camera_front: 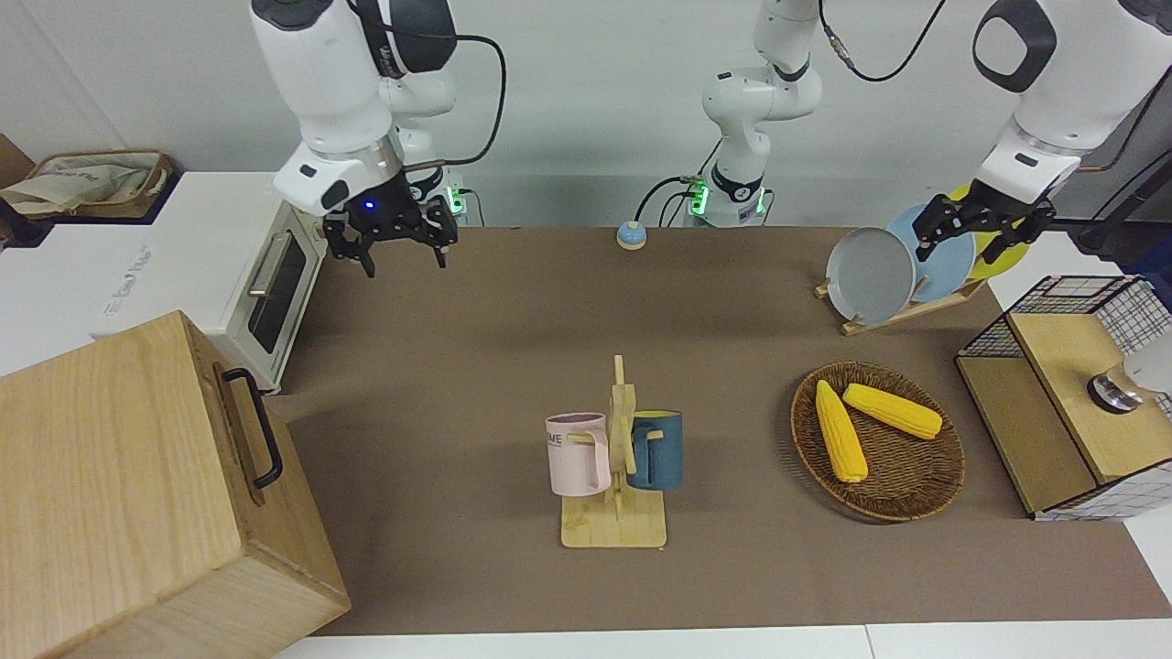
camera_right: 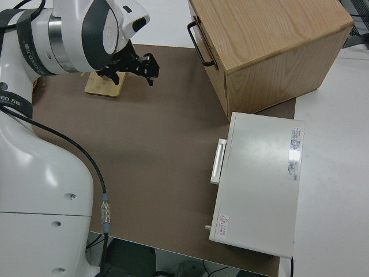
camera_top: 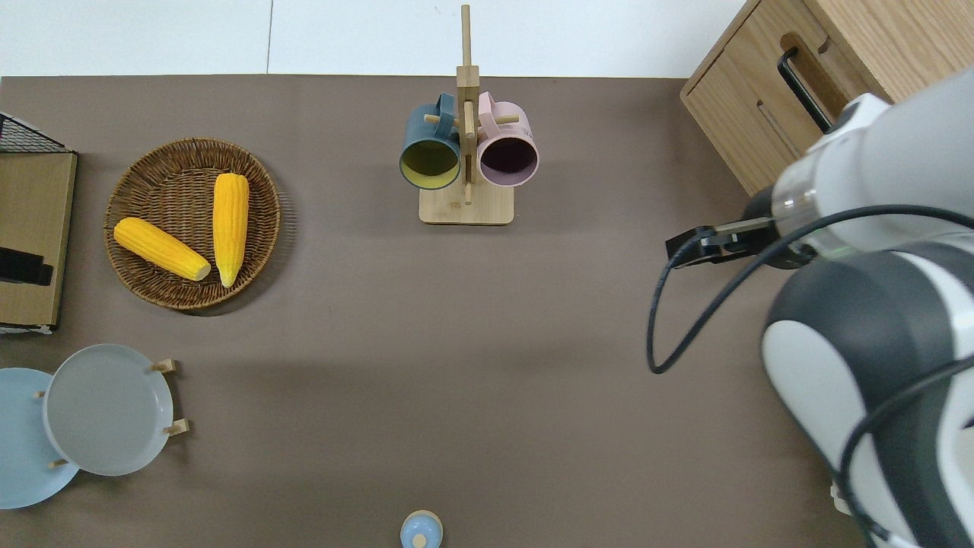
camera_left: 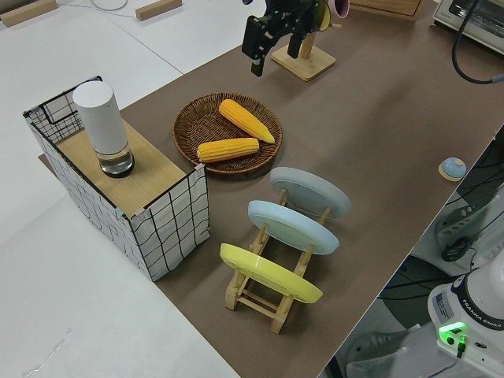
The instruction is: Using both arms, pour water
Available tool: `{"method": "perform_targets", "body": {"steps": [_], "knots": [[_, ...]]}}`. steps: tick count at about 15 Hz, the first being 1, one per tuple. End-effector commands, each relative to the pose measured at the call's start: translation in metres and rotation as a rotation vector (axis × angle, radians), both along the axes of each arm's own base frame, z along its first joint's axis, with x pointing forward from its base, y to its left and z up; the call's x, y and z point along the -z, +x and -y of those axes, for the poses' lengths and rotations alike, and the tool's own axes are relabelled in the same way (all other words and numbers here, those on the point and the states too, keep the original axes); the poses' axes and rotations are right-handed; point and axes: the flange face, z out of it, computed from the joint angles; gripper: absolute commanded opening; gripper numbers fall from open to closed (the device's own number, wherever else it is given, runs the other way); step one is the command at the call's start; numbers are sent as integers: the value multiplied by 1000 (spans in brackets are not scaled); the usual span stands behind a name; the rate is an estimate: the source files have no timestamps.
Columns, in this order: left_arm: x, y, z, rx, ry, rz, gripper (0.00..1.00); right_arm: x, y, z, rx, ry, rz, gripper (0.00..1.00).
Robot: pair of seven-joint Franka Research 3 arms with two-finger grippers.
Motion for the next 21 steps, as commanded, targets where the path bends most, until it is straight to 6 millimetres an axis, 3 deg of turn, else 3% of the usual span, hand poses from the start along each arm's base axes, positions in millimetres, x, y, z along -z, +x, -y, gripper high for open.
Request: {"method": "perform_targets", "body": {"steps": [1,5,10,12,17,21], "knots": [[-5,-8,-59,38,22,38,998,39,18,-40,-27,32,30,992],[11,-11,-120,73,38,55,998,82,41,-72,-60,57,87,992],[24,-26,-196,103,12,142,998,120,63,-111,-120,73,207,992],[24,-22,-207,115,41,187,998,128,69,-123,-172,30,275,992],[35,-18,-244,65,24,329,998,140,86,-132,-287,10,435,992],[50,-10,-264,15,-9,463,998,142,98,-127,-298,-1,485,981]]}}
